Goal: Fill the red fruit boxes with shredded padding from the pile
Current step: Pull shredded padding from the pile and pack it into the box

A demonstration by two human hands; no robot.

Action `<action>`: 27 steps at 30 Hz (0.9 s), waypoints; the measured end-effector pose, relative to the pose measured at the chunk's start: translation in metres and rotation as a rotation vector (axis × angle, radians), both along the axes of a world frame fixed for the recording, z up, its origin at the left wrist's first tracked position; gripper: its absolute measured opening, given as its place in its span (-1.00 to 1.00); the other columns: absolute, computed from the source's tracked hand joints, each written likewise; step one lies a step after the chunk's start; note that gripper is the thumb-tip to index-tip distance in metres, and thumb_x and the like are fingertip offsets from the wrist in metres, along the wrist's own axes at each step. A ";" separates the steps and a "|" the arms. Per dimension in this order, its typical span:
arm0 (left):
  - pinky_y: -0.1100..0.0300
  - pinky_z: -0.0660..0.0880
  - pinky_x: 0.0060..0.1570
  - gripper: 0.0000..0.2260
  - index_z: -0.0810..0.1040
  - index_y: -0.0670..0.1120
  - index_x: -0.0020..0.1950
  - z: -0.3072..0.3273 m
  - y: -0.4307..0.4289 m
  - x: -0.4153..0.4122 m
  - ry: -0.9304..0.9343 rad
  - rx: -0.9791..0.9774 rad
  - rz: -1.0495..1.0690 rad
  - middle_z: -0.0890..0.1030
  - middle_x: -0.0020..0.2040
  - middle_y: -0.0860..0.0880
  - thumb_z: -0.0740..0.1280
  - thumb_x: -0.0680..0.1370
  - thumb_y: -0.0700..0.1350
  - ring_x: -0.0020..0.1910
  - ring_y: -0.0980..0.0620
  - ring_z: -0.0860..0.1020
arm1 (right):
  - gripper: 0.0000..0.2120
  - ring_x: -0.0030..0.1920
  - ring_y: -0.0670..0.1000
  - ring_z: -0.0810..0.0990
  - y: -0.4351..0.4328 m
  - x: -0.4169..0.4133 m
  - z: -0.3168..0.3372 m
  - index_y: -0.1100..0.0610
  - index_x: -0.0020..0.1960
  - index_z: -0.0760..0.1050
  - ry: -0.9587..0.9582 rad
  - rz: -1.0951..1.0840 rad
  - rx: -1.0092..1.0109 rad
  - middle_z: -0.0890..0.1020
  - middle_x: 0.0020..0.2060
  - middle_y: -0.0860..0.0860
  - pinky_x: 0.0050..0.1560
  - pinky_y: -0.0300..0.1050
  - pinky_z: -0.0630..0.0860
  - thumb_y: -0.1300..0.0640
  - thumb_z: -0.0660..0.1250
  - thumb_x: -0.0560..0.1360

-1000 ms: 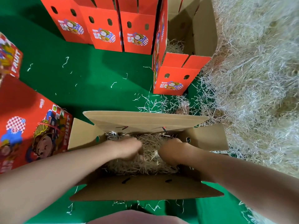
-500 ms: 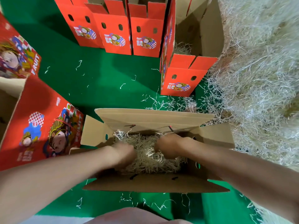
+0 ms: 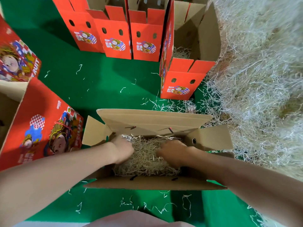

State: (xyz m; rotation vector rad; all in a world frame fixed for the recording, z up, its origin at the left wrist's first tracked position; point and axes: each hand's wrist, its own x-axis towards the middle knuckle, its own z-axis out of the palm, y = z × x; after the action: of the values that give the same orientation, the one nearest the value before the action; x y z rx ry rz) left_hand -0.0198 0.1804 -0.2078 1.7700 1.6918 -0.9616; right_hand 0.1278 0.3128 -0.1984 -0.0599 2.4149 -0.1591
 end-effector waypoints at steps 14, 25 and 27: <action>0.16 0.46 0.01 -0.73 0.49 -0.09 0.26 0.054 0.002 0.003 -0.321 0.163 0.377 0.51 0.20 -0.08 0.21 0.58 -0.12 0.09 -0.05 0.51 | -0.75 -0.05 0.08 0.61 0.000 0.000 0.069 0.13 0.08 0.55 0.336 -0.202 -0.129 0.61 0.02 0.08 -0.09 -0.05 0.57 0.33 0.24 0.47; 0.19 0.40 -0.25 -0.65 0.43 0.08 -0.41 0.143 -0.045 0.016 -0.432 0.432 0.586 0.49 -0.40 0.10 0.21 0.56 0.10 -0.39 0.08 0.45 | -0.77 0.01 0.15 0.57 0.042 0.016 0.136 0.13 0.16 0.41 0.558 -0.393 0.239 0.60 -0.01 0.13 0.00 0.01 0.51 0.10 0.21 0.53; 0.19 0.28 -0.37 -0.57 0.32 0.01 -0.47 0.147 -0.057 0.021 -0.416 0.376 0.571 0.35 -0.49 0.06 0.16 0.57 0.13 -0.51 0.13 0.29 | -0.81 0.01 0.17 0.56 0.040 0.008 0.141 0.16 0.08 0.45 0.592 -0.401 0.208 0.59 -0.04 0.16 0.00 -0.01 0.48 0.10 0.22 0.53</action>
State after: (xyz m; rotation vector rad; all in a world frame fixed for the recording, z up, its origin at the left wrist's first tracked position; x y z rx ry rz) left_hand 0.0013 0.1231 -0.0605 1.4190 1.9998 -0.0260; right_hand 0.1355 0.3527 -0.0571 0.5472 2.9937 -0.0754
